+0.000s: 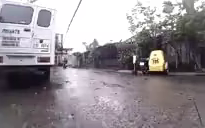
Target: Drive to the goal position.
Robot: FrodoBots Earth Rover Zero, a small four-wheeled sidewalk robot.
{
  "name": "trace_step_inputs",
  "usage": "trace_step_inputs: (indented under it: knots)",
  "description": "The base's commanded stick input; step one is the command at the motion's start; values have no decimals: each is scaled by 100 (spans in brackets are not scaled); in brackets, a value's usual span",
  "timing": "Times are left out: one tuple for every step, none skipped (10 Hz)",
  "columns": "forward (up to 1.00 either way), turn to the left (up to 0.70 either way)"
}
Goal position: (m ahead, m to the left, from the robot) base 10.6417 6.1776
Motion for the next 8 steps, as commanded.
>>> trace_step_inputs:
  knots:
    - [100,0]
    - [100,0]
    - [100,0]
    - [100,3]
    - [100,27]
    - [100,27]
    - [100,27]
    - [100,27]
